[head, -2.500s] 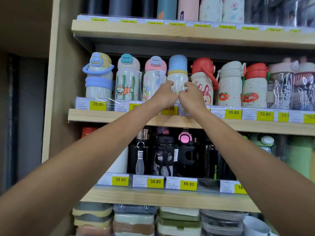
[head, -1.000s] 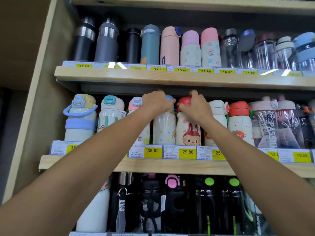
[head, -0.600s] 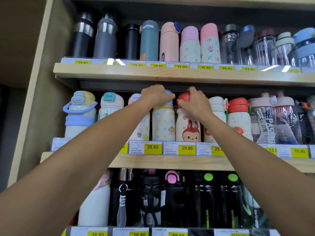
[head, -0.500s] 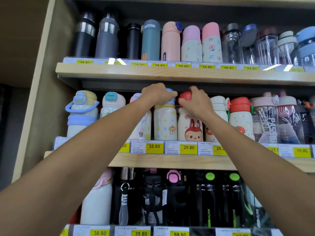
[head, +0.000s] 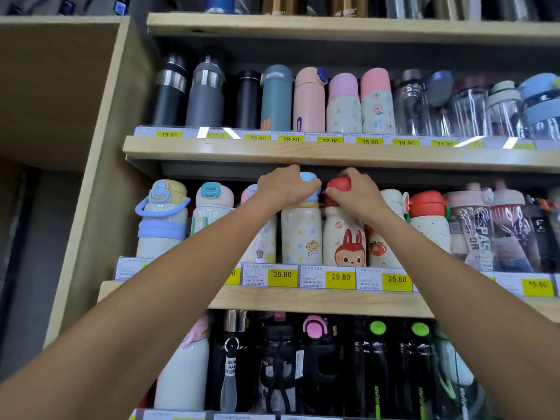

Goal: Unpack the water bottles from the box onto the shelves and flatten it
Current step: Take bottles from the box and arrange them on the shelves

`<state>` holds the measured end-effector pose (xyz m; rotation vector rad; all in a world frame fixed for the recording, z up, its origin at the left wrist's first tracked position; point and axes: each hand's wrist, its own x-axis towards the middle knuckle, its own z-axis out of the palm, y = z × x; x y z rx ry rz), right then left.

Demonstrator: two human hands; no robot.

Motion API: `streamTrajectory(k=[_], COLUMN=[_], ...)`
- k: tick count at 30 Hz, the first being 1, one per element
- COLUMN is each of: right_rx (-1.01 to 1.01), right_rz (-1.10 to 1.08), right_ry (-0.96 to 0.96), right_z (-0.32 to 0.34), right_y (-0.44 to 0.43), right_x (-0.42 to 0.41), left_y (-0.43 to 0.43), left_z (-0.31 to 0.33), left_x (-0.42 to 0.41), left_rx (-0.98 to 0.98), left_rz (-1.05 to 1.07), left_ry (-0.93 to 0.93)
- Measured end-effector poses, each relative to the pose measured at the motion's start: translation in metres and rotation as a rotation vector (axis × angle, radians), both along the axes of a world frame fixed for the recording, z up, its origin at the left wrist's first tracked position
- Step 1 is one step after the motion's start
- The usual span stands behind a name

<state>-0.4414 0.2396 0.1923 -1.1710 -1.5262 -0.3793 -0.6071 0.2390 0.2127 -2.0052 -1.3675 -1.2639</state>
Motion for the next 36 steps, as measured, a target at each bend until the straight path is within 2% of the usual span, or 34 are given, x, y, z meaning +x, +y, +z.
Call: streamTrajectory(k=[7, 11, 18, 22, 28, 36], right_rx=[0.021, 0.03, 0.028, 0.027, 0.025, 0.027], right_rz=[0.042, 0.047, 0.076, 0.078, 0.085, 0.048], right_ry=[0.035, 0.031, 0.017, 0.006, -0.004, -0.04], right_z=[-0.001, -0.002, -0.003, -0.004, -0.005, -0.006], right_y=[-0.002, -0.005, -0.014, -0.016, -0.015, -0.012], right_x=[-0.001, -0.002, -0.003, -0.004, -0.002, -0.006], left_y=[-0.019, -0.03, -0.032, -0.024, -0.029, -0.04], left_z=[-0.009, -0.014, -0.024, -0.032, -0.02, -0.01], left_x=[-0.004, -0.002, 0.007, 0.005, -0.008, -0.011], left_rx=[0.085, 0.037, -0.008, 0.027, -0.024, 0.034], left_rz=[-0.008, -0.044, 0.021, -0.047, -0.183, -0.306], left_ry=[-0.006, -0.025, 0.047, 0.058, 0.078, 0.02])
